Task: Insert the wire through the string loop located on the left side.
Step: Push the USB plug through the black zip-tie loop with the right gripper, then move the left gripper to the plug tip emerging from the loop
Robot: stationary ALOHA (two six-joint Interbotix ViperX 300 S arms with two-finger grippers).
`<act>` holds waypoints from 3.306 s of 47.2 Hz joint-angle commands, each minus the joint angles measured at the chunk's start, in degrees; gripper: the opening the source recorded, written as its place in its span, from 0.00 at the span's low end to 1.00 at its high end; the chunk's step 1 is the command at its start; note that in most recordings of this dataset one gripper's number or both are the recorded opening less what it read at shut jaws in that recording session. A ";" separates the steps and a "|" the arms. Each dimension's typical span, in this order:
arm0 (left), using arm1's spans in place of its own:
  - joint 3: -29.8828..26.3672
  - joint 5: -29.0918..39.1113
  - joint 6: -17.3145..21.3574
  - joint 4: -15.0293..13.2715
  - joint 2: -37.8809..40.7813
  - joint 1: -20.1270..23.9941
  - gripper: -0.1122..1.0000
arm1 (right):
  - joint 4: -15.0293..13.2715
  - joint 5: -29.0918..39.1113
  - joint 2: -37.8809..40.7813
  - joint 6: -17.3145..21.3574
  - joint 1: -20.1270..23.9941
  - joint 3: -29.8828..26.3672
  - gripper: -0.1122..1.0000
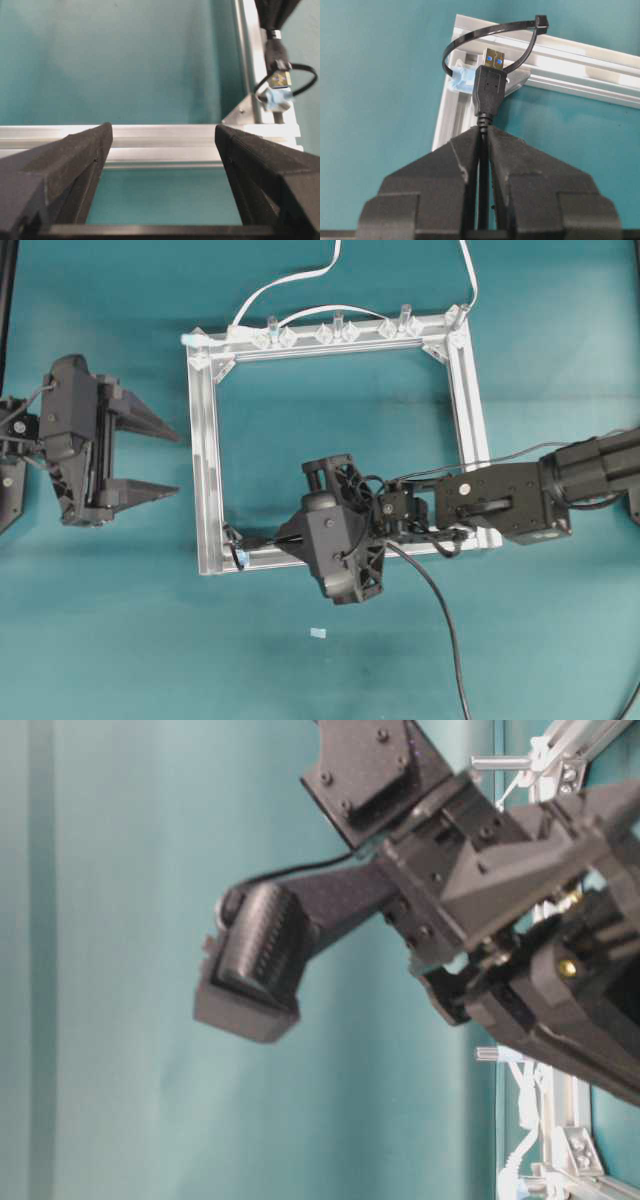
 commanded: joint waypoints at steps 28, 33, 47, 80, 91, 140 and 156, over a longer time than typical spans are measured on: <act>-1.32 4.66 -0.44 -0.09 -0.26 -5.98 0.88 | -0.26 0.44 2.29 -0.09 -0.09 -5.89 0.18; -1.49 5.71 -0.53 -0.09 -0.26 -6.50 0.88 | -0.18 0.35 2.46 -0.09 -0.18 -6.24 0.18; -2.11 9.05 -0.53 -0.09 -0.26 -9.49 0.88 | -0.26 0.09 3.43 -0.18 -0.18 -7.56 0.18; -3.34 12.22 -0.53 -0.18 -0.26 -11.87 0.88 | -0.97 0.44 5.45 -0.09 -0.26 -10.63 0.18; -3.69 12.22 -0.53 -0.18 -0.18 -11.95 0.88 | -0.97 0.35 5.45 -0.18 -0.18 -10.72 0.18; -6.06 11.43 -15.03 0.09 5.19 -17.40 0.89 | -2.11 0.00 5.45 -0.18 -0.18 -10.63 0.18; -13.27 8.53 -14.94 0.18 18.54 -17.40 0.89 | -2.11 0.00 5.45 -0.18 -0.18 -10.63 0.18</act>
